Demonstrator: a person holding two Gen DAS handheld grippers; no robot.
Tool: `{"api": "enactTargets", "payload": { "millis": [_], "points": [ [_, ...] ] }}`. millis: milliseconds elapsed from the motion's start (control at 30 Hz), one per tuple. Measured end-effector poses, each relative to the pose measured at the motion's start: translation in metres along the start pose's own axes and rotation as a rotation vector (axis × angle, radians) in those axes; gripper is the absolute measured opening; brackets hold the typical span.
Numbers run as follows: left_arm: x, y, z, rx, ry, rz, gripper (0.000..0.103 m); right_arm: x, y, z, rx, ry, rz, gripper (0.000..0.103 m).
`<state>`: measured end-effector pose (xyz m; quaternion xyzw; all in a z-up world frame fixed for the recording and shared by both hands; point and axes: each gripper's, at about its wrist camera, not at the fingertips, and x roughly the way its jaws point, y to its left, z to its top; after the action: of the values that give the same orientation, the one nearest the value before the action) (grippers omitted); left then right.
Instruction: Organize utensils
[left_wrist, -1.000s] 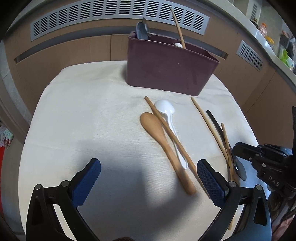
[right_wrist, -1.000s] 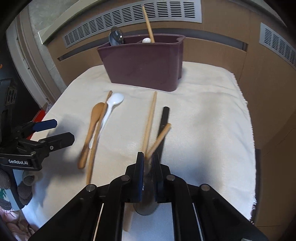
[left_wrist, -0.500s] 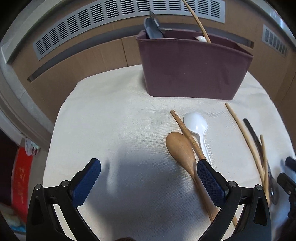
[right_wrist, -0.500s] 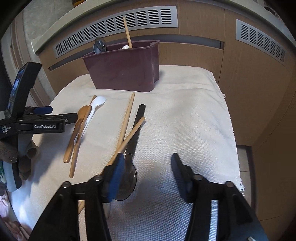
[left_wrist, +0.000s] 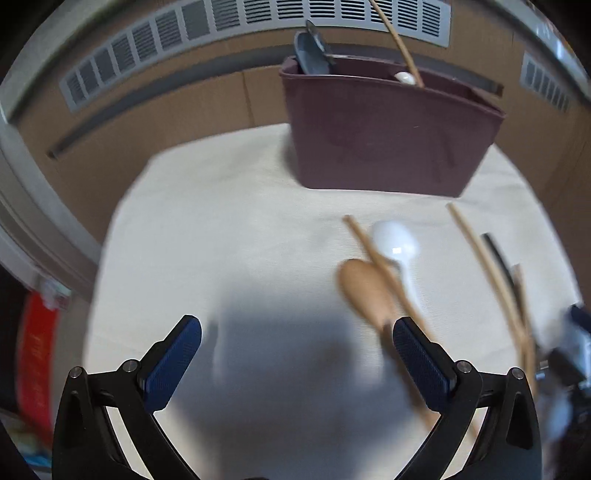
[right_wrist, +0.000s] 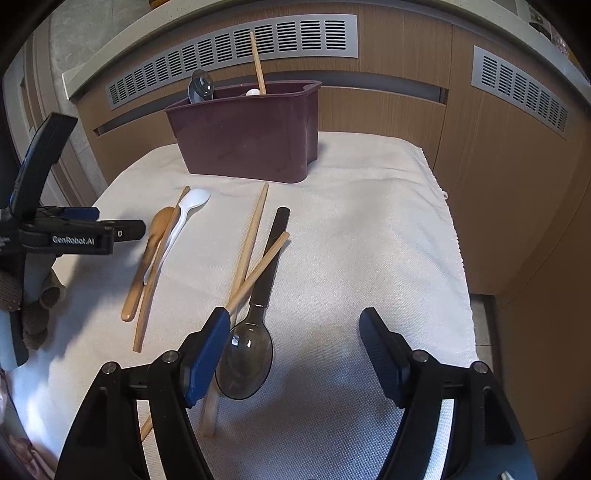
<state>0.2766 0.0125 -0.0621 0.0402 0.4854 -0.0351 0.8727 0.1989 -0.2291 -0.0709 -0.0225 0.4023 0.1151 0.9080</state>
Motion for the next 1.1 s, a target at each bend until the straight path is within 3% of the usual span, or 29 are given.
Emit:
{"api": "enactTargets", "payload": {
  "millis": [233, 467, 500, 533, 567, 600, 633, 733, 800, 1033, 1100],
  "points": [
    [0.013, -0.026, 0.005, 0.078, -0.002, 0.052, 0.103, -0.001, 0.001, 0.002, -0.001, 0.004, -0.007, 0.070],
    [0.010, -0.006, 0.000, 0.125, -0.022, 0.180, 0.103, 0.001, 0.015, 0.021, -0.035, 0.005, 0.014, 0.070],
    [0.009, -0.001, -0.001, 0.122, -0.024, 0.191, 0.103, 0.003, 0.019, 0.026, -0.047, 0.002, 0.023, 0.069],
    [0.009, 0.005, -0.002, 0.115, -0.025, 0.197, 0.103, 0.006, 0.022, 0.032, -0.058, 0.000, 0.027, 0.060],
    [0.009, 0.011, -0.003, 0.103, -0.023, 0.193, 0.103, 0.009, 0.024, 0.036, -0.069, 0.001, 0.030, 0.052],
    [0.008, 0.016, -0.005, 0.089, -0.022, 0.182, 0.103, 0.013, 0.027, 0.042, -0.082, 0.010, 0.042, 0.035],
    [0.010, 0.019, -0.005, 0.081, -0.021, 0.172, 0.103, 0.018, 0.030, 0.049, -0.088, 0.026, 0.067, 0.026],
    [0.004, 0.028, -0.014, 0.021, 0.006, 0.076, 0.103, 0.039, 0.036, 0.065, -0.087, 0.082, 0.124, 0.016],
    [0.004, 0.033, -0.018, -0.027, 0.025, 0.006, 0.103, 0.052, 0.040, 0.071, -0.088, 0.112, 0.118, 0.015],
    [0.002, 0.032, -0.014, -0.088, 0.018, -0.098, 0.099, 0.080, 0.042, 0.079, -0.060, 0.182, 0.105, 0.009],
    [0.006, 0.030, -0.009, -0.096, 0.023, -0.107, 0.081, 0.077, 0.041, 0.075, -0.054, 0.194, 0.126, 0.009]
  ]
}}
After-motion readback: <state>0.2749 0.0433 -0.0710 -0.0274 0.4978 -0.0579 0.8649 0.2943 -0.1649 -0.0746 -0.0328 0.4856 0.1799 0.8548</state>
